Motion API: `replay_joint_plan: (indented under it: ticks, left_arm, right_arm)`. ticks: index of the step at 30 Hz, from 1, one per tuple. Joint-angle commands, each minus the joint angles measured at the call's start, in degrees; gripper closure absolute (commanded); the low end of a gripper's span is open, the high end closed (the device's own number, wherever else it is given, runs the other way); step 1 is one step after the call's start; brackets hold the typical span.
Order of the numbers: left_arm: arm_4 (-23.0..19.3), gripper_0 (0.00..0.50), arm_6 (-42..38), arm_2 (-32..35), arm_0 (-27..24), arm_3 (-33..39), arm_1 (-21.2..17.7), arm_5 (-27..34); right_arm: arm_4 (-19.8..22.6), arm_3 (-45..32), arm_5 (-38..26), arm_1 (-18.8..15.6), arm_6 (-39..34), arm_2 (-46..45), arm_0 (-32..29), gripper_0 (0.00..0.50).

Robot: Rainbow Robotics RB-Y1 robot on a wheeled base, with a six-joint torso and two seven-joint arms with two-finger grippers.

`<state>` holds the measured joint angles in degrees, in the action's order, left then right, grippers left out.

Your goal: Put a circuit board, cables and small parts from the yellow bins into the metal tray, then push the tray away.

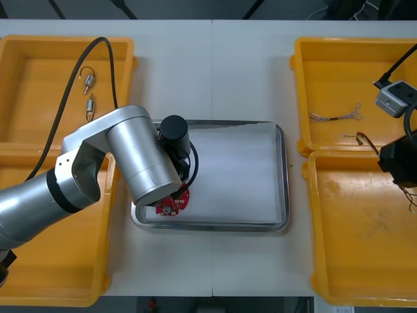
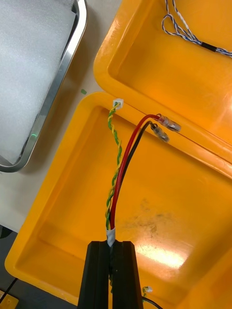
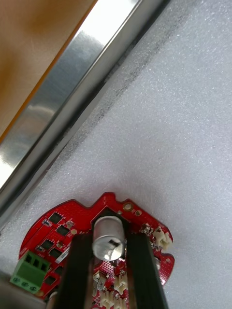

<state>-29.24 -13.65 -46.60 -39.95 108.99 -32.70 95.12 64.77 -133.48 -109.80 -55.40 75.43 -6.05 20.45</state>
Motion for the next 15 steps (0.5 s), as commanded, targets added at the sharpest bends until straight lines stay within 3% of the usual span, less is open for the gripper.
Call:
replay_joint_plan:
  ticks: [1,7,11,15]
  left_arm:
    - [0.7,0.220,-3.5,-0.8,-2.1,0.4,0.9,-0.6]
    - [0.8,0.122,-3.5,-0.8,-2.2,0.5,0.6,-0.6]
    - [0.9,0.012,-3.4,-0.5,-2.2,2.5,-0.6,-0.3]
    - [-1.0,0.000,-3.5,1.5,-2.3,5.6,-2.2,0.5]
  right_arm:
    - [-0.4,-0.1,-0.2,-2.3,0.9,0.6,1.3,0.500]
    - [-0.4,-0.1,-0.2,-2.3,0.9,0.6,1.3,0.500]
    - [-0.4,-0.1,-0.2,-2.3,0.9,0.6,1.3,0.500]
    - [-0.4,-0.1,-0.2,-2.3,0.9,0.6,1.3,0.500]
